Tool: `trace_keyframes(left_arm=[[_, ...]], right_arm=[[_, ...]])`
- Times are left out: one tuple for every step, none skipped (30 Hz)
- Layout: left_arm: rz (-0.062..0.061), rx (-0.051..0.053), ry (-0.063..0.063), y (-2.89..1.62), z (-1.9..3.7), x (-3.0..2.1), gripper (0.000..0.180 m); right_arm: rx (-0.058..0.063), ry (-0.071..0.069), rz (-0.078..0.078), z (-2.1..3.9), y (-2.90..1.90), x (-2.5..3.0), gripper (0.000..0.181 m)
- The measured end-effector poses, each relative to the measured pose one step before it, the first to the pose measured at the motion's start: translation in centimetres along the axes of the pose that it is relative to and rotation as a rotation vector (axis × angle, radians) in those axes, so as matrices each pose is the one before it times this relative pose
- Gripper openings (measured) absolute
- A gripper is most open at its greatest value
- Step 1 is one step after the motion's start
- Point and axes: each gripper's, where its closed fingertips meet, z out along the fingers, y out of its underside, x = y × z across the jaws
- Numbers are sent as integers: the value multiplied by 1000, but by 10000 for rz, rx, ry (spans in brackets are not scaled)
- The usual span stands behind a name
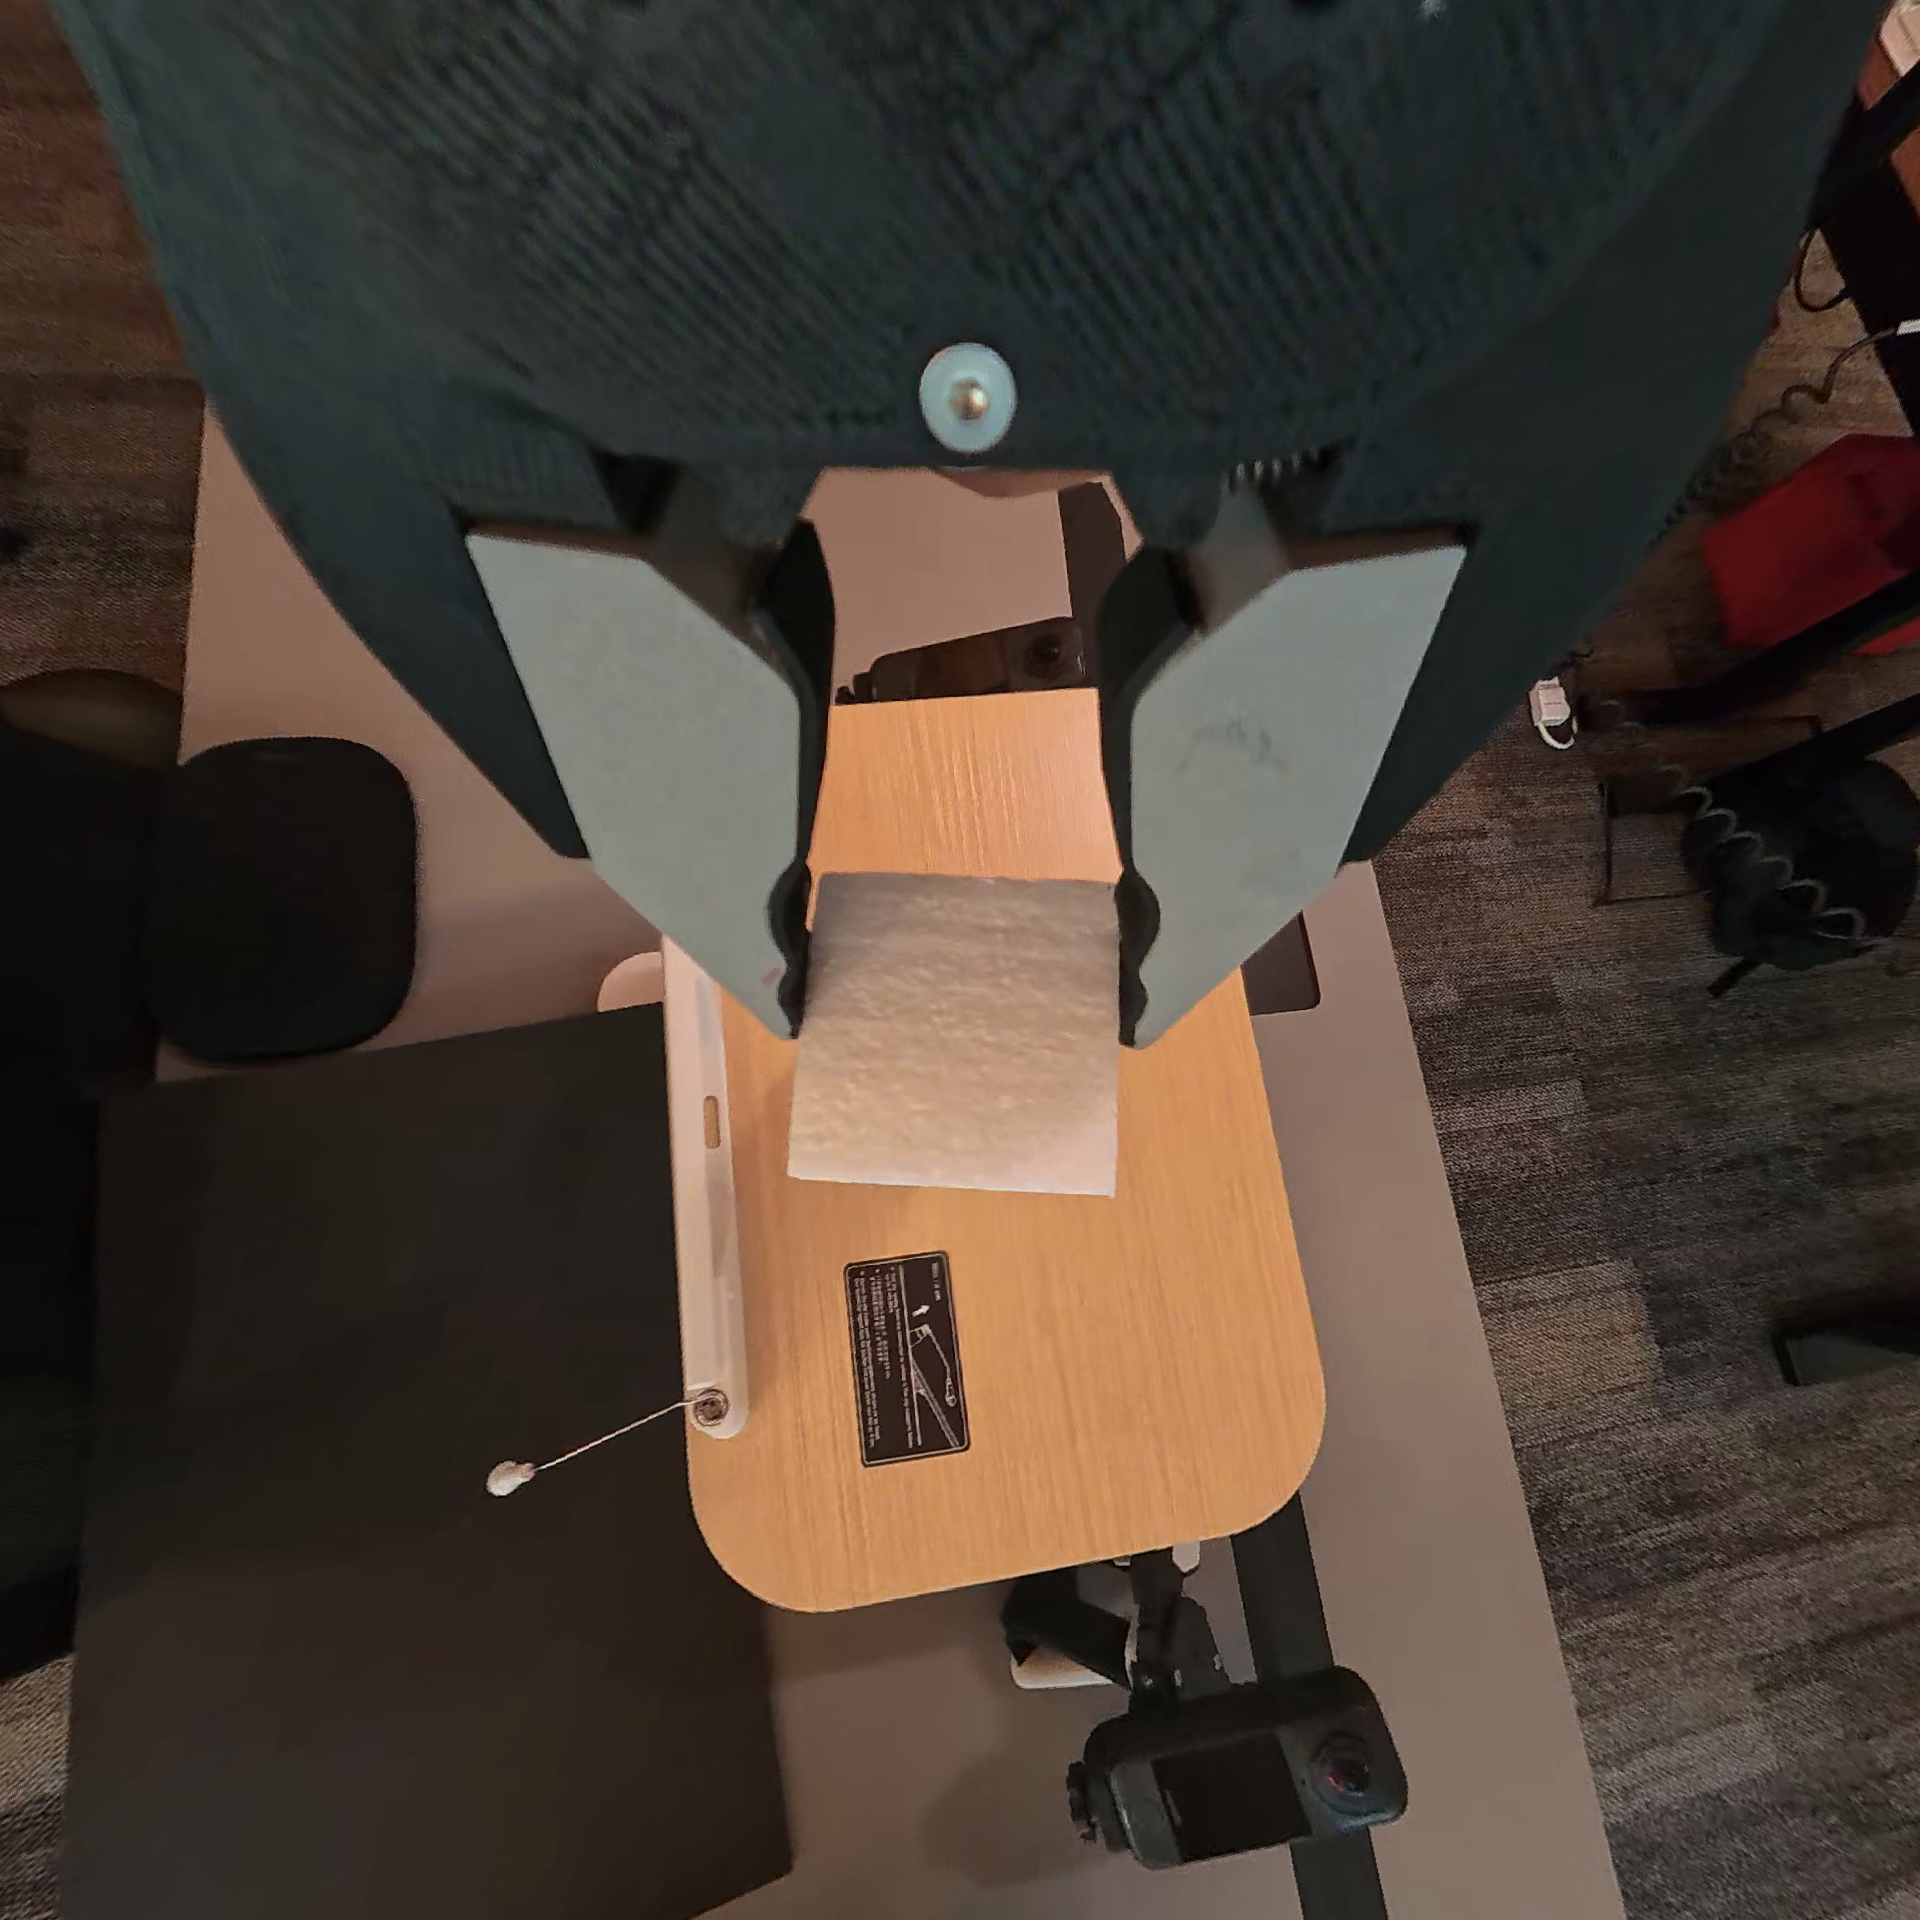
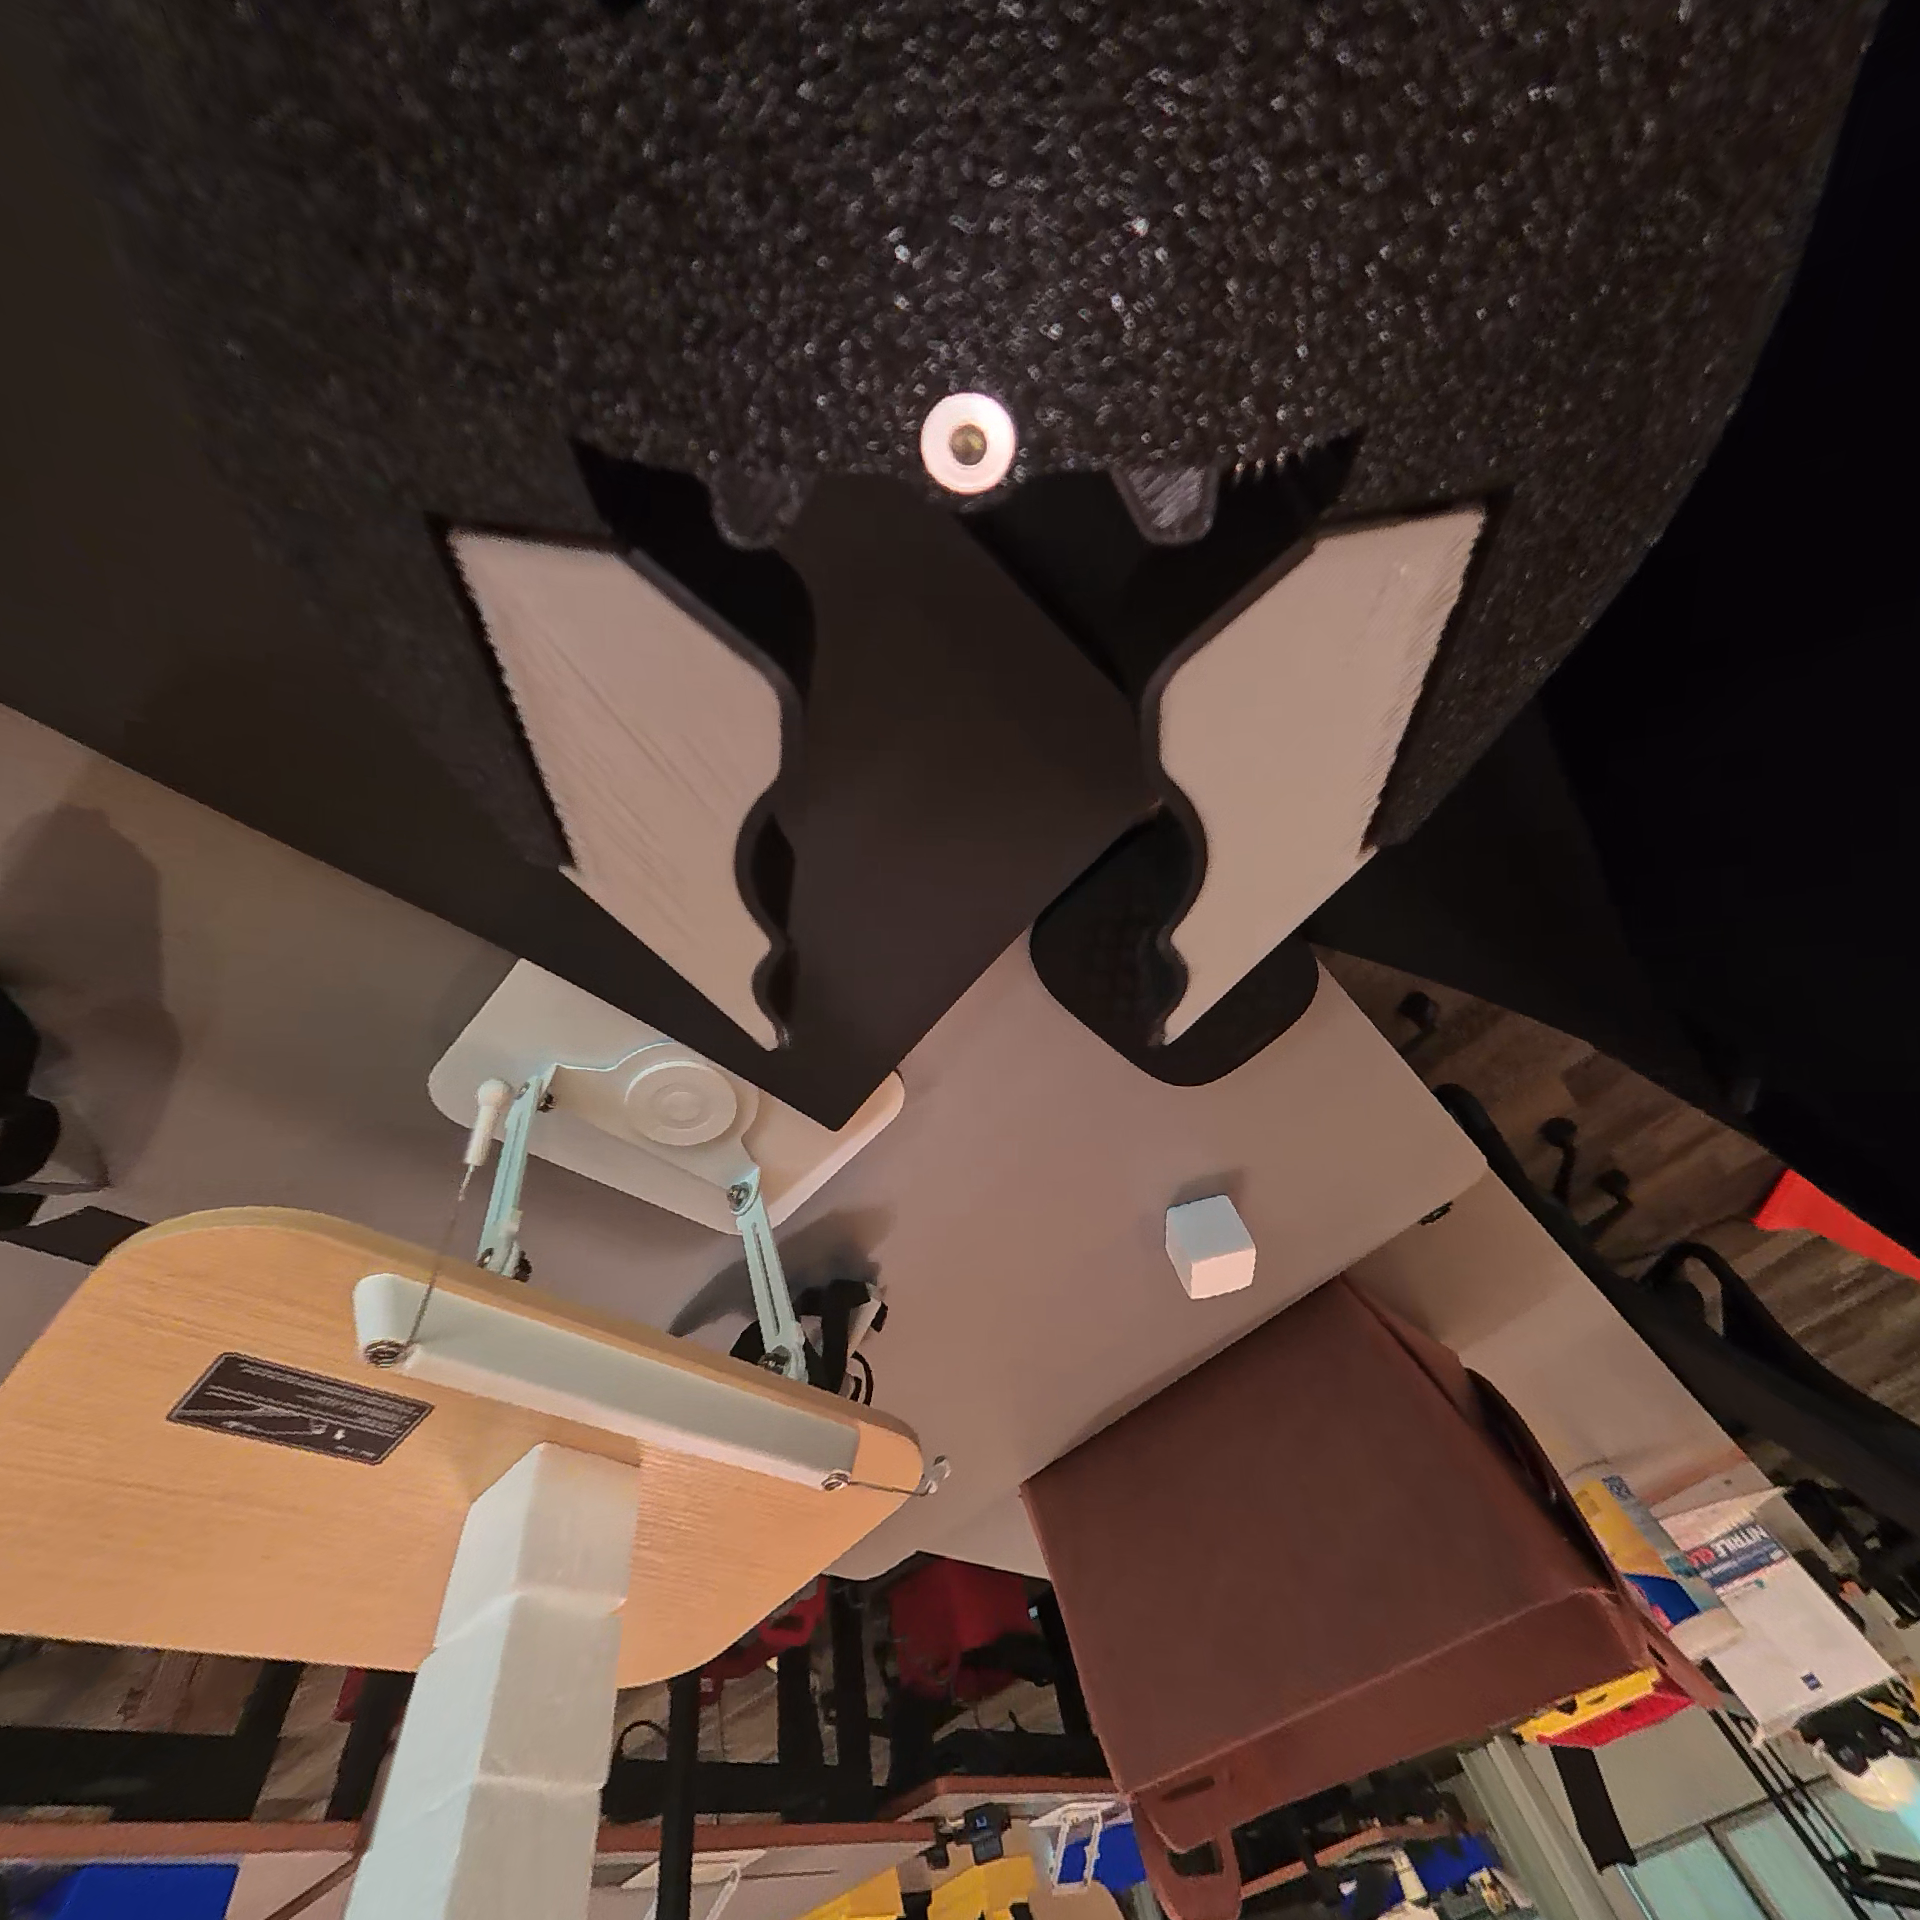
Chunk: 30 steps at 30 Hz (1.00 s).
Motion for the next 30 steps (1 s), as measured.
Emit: trace_keyframes(left_arm=[[-62, 6, -18, 81, -70, -190, 57], [-81, 6, 21, 81, -90, -136, 57], [-65, 11, 38, 69, -93, -75, 57], [-28, 1, 6, 95, -74, -70, 57], [-6, -7, -6, 99, -29, -60, 57], [-24, -9, 35, 97, 11, 28, 57], [-49, -33, 56, 117, 54, 67, 57], [-53, -16, 63, 82, 56, 100, 57], [-36, 73, 135, -41, 55, 247, 57], [-24, 48, 41, 1, 59, 100, 57], [-11, -44, -21, 132, 70, -15, 57], [-26, -1, 45, 61, 53, 71, 57], [-64, 69, 26, -66, 10, 30, 57], [-42, -15, -51, 47, 7, -104, 57], [-32, 24, 1, -9, -10, -16, 57], [-24, 15, 23, 4, 24, 38, 57], [-23, 11, 19, 0, 23, 42, 57], [5, -41, -5, 76, 37, 17, 57], [21, -45, -36, 72, 57, -21, 59], [2, -32, -57, 44, 50, -59, 63], [-28, -28, -68, 36, 29, -118, 66], [-48, 8, -24, -20, -4, -72, 69], [-69, 66, 23, -89, -62, -22, 70], [-76, 98, 33, -137, -104, -3, 71], [-63, 100, 14, -125, -154, -30, 72], [-60, 96, -33, -96, -211, -91, 73], [-64, 77, -99, -40, -282, -177, 75], [-82, 89, -139, 6, -390, -220, 78], [-107, 128, -155, 52, -532, -215, 82], [-135, 207, -169, 76, -707, -186, 84]], right_arm=[[2, 62, -2, -165, -64, 188, 66], [-5, 59, -4, -144, -50, 166, 66], [6, 44, -1, -109, -61, 124, 66], [10, 24, 0, -77, -53, 76, 66], [1, 27, -3, -57, -36, 62, 66], [-2, 33, -9, -11, -19, 71, 66], [-5, 22, -5, 4, 12, 45, 66], [-11, 1, 9, 36, 23, 26, 66], [-14, 0, 12, 54, 19, 22, 66], [-14, 3, 5, 59, 20, 18, 66], [-16, 1, -3, 55, 17, -4, 66], [-18, -6, -12, 39, 0, -44, 66], [-19, -5, -22, 42, 2, -49, 66], [-22, -1, -23, 28, 0, -40, 66], [-19, -2, -19, 21, -1, -38, 66], [-11, -9, -12, 6, -8, -30, 66], [-6, -2, -7, -4, -13, -6, 66], [-2, 11, -6, -18, -12, 20, 65], [2, 11, 3, -24, -19, 42, 66], [15, 2, 12, -36, -28, 23, 66], [19, 2, 8, -45, -36, 7, 65], [6, 10, 2, -46, 0, 26, 65], [-4, 15, 1, -28, 26, 27, 65], [-3, 12, 6, -39, 31, 16, 65], [3, -2, 11, -30, 23, -20, 66], [-2, 2, 11, -26, 49, -12, 66], [-15, 10, 10, -14, 70, -6, 66], [-21, 8, 9, -18, 79, -10, 66], [-19, 3, 4, -16, 67, -27, 66], [-11, 6, -7, -14, 39, -33, 66]])
